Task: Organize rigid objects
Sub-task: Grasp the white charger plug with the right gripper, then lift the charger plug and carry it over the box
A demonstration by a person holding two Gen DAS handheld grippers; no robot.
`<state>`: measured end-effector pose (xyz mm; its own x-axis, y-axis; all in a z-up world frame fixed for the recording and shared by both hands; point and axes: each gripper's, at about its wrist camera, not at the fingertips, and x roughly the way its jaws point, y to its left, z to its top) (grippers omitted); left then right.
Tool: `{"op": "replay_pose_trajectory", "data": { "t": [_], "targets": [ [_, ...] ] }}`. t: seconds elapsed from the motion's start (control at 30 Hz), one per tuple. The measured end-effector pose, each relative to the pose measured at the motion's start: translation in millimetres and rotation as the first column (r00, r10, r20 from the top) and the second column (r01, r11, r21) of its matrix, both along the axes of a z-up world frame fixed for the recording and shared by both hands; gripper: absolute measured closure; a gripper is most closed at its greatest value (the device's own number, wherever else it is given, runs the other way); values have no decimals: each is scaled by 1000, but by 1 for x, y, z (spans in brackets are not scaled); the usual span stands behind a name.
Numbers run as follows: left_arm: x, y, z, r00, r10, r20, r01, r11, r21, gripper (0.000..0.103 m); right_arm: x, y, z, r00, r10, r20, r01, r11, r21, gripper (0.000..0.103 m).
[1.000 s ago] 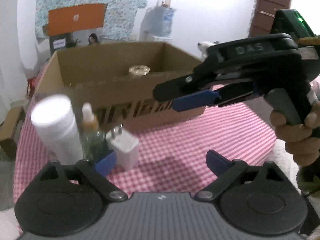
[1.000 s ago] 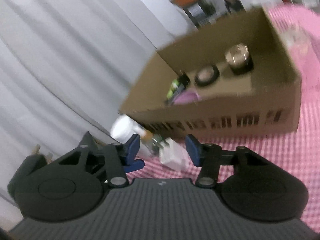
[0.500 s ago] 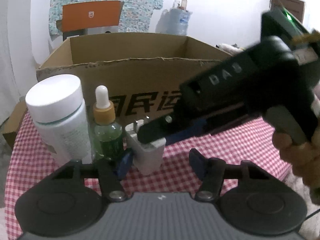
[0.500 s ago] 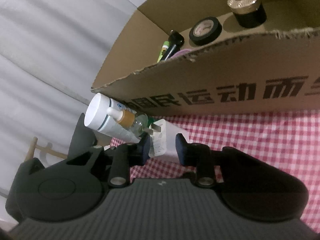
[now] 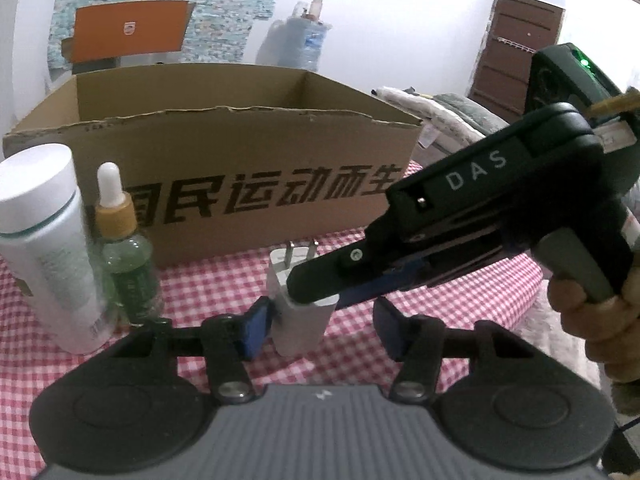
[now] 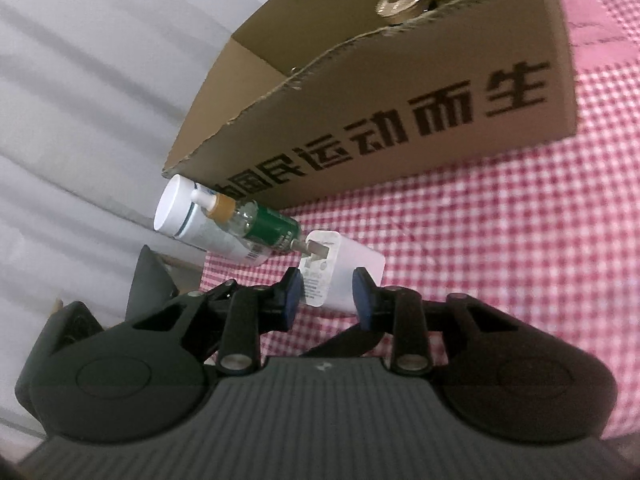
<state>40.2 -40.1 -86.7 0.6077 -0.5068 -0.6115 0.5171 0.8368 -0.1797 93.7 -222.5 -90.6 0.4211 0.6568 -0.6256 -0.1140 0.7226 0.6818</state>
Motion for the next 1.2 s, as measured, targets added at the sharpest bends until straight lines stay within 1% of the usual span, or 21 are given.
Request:
{"op": "replay_pose_trajectory", "data": {
  "t": [0.07, 0.23, 0.27, 0.37, 0.47, 0.57, 0.6, 0.63, 0.8, 0.9, 1.0, 1.07, 1.2],
  "targets": [
    [1, -1, 0, 1000, 7, 4, -7, 1000, 5, 56, -3, -1, 0, 1000, -22, 9, 22, 1000, -9, 74],
    [7, -7, -3, 1000, 20, 3, -20, 999, 47, 57, -4, -6, -2, 998, -58, 11, 58, 998, -4, 71],
    [2, -6, -5, 1000, 18, 3, -19, 998, 52, 57, -4, -5, -2, 998, -60, 10, 60, 998, -5, 69],
    [5, -9, -6, 1000, 16, -1, -16, 998, 67, 62, -2, 0, -3, 998, -63, 9, 63, 998, -19, 63],
    [5, -12, -9, 1000, 25, -9, -24, 996, 82, 63, 0, 3, -5, 998, -67, 8, 68, 998, -17, 60],
    [5, -12, -8, 1000, 25, -8, -25, 996, 85, 65, -1, 3, -7, 997, -72, 16, 72, 997, -7, 60],
    [6, -13, -8, 1000, 29, -7, -28, 996, 88, 67, -1, 3, -7, 997, -72, 19, 72, 997, -6, 60],
    [5, -13, -8, 999, 37, -3, -37, 995, 96, 71, -2, 3, -7, 997, -76, 23, 76, 997, -6, 60],
    [3, -15, -5, 998, 55, -3, -54, 994, 95, 73, -5, 3, -4, 996, -80, 44, 80, 997, -11, 66],
    [-2, -15, 1, 998, 58, 7, -58, 994, 96, 73, -10, 1, 1, 995, -82, 54, 82, 997, -7, 68],
    [-12, -16, 13, 997, 57, 47, -62, 992, 106, 73, -17, -1, 11, 993, -82, 84, 83, 997, -2, 68],
    [-18, -17, 27, 994, 57, 89, -67, 991, 114, 73, -20, -2, 23, 990, -81, 116, 81, 997, 4, 68],
    [-22, -21, 64, 979, 66, 193, -93, 987, 134, 73, -25, -3, 61, 972, -68, 227, 66, 998, 17, 67]
  ]
}}
